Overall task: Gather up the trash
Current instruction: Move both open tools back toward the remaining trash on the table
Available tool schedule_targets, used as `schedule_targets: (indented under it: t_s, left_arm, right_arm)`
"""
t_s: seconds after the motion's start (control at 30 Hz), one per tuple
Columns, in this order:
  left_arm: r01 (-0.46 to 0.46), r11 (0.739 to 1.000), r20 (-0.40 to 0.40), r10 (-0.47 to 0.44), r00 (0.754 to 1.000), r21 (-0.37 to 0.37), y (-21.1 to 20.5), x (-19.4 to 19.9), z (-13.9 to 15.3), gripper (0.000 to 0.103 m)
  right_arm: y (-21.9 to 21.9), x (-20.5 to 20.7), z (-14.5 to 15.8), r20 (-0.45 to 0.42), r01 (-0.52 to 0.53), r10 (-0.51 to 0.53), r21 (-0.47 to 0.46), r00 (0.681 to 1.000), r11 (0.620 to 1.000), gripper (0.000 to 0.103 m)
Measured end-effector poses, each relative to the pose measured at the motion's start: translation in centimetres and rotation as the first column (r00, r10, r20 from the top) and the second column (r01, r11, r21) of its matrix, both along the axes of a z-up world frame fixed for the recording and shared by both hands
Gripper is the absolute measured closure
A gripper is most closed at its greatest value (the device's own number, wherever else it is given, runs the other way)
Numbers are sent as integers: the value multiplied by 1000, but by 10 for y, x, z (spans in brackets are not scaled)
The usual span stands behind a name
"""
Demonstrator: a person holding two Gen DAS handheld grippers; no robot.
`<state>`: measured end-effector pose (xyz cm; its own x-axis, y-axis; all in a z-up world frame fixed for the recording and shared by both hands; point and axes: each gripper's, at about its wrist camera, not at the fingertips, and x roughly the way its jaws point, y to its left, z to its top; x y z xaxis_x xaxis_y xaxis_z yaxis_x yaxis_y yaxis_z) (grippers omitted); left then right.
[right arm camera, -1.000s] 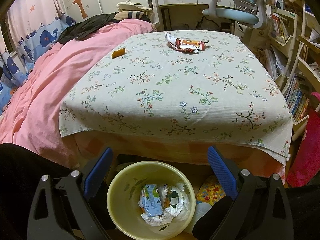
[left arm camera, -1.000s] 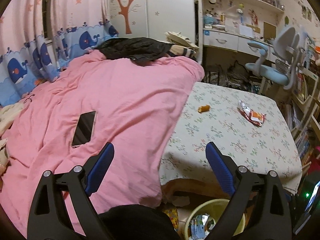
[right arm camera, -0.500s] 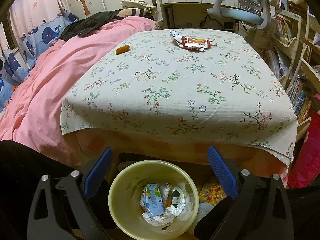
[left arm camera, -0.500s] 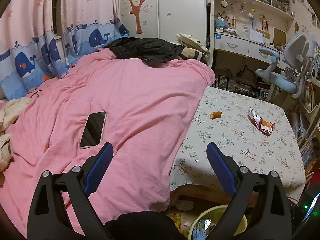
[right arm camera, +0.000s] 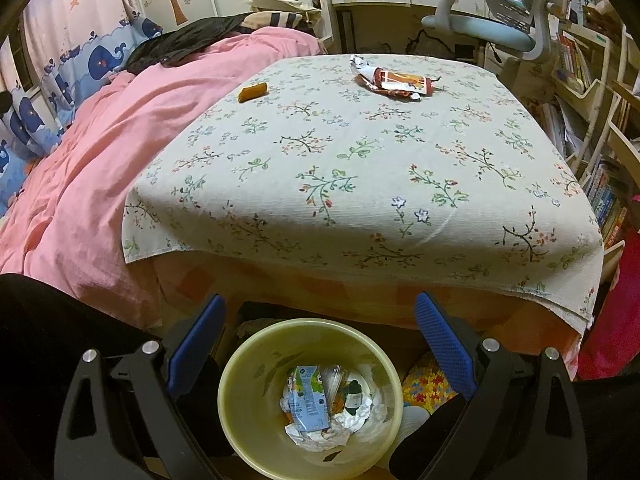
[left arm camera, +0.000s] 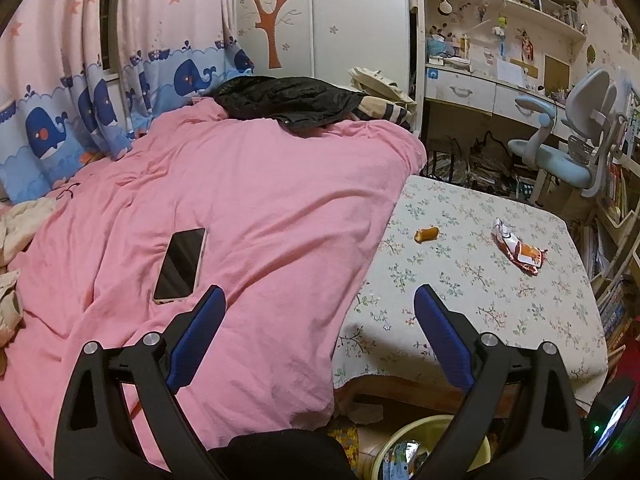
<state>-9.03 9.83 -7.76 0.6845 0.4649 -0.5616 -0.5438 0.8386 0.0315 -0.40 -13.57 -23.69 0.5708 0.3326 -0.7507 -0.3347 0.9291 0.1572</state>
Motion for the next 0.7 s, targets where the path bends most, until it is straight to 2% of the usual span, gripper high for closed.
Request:
schedule_targets:
  t_s: [0.27, 0.7]
  left_arm:
    - [-17, 1000, -15, 17, 1000, -6, 8, 6, 3, 11]
    - [-98, 995, -25, 98, 995, -3, 33, 14, 5, 9]
  right_arm:
    - [7, 0, -1, 4, -19, 19, -12, 1000, 1000, 11]
    - [19, 1, -3, 0, -54, 54, -11, 999, 998, 11]
